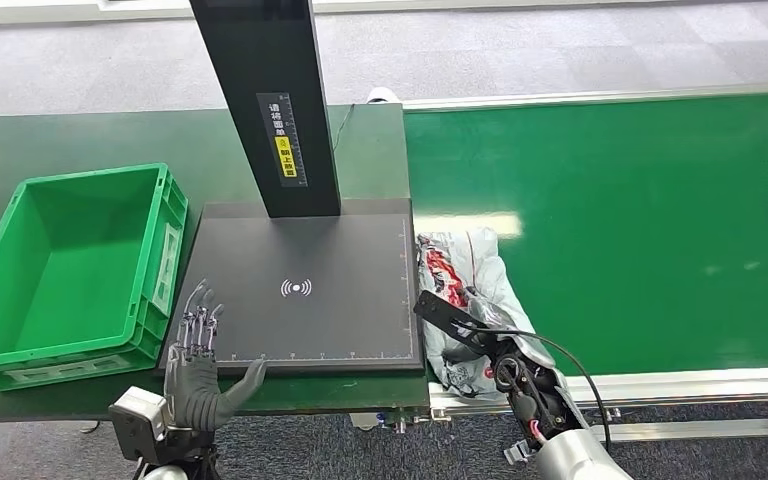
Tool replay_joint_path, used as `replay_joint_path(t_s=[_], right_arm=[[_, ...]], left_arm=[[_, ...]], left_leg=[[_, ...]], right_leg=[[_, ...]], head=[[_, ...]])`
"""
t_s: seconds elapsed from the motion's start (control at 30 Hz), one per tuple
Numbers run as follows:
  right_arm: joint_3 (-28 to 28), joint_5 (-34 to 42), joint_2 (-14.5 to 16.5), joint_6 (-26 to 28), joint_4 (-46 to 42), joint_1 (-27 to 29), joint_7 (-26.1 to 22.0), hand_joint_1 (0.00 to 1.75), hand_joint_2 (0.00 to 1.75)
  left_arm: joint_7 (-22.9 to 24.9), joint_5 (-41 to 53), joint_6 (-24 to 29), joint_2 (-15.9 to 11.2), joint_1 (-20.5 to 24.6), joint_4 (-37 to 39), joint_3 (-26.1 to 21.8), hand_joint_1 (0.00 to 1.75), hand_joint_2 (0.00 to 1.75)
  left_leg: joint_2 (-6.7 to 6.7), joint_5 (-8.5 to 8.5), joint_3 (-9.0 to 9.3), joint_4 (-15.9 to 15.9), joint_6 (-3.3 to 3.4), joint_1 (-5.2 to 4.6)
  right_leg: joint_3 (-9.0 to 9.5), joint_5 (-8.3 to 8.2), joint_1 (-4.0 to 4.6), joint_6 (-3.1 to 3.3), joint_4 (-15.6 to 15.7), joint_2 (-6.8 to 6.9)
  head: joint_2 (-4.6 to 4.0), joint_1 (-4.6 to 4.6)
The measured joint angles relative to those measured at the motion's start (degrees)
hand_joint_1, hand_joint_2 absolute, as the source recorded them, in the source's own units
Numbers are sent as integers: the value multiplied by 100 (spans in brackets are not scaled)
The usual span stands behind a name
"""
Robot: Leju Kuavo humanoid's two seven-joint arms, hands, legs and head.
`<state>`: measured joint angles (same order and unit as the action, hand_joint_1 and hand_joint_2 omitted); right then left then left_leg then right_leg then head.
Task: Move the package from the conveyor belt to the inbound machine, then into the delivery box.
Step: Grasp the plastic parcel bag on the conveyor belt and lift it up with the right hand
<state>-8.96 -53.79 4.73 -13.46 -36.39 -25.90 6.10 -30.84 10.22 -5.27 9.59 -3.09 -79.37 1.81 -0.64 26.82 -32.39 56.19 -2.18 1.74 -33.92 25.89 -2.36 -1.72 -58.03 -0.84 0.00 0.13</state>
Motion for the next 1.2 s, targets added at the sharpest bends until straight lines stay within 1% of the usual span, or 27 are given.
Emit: replay_joint_path(t_s=[0.33, 0.47, 0.6, 0.77, 0.87, 1.2], right_arm=[[-27, 31, 23, -1, 182, -82, -11, 1, 175], [-38, 49, 27, -38, 205, -89, -15, 175, 175], [-46, 92, 14, -60, 214, -123, -114, 175, 175], [-55, 291, -36, -55, 161, -138, -489, 175, 175], [-101, 400, -62, -33, 27, -89, -631, 175, 175], [-396, 695, -95, 68, -677, 195, -811, 175, 175]], left_arm=[[0, 0, 0, -2, 6, 27, 7, 0, 175], [0, -2, 2, -2, 7, 30, 13, 0, 175], [-1, -48, 32, -13, 6, 38, 20, 0, 175], [-2, -91, 67, -48, -21, 28, 21, 0, 175], [0, -161, 40, -71, -85, -32, 15, 0, 175], [0, -164, -17, -78, -263, -248, -46, 0, 175]], left_leg=[[2, 0, 11, 1, 0, 0], [2, 0, 12, 1, 0, 0], [1, 0, 15, 1, 0, 0], [-1, 0, 16, 1, 0, 0], [-2, 0, 11, 0, 0, 1], [-2, 0, -8, 0, 0, 1]], right_leg=[[13, 0, 0, 0, 0, 1], [13, 0, 0, 0, 1, 1], [16, 0, 0, 0, 1, 1], [17, 0, 0, 0, 0, 0], [11, 0, 1, 0, 0, -1], [-4, 0, 1, 0, 0, 0]], head=[[0, 0], [0, 0], [0, 1], [0, 0], [0, -1], [0, 1]])
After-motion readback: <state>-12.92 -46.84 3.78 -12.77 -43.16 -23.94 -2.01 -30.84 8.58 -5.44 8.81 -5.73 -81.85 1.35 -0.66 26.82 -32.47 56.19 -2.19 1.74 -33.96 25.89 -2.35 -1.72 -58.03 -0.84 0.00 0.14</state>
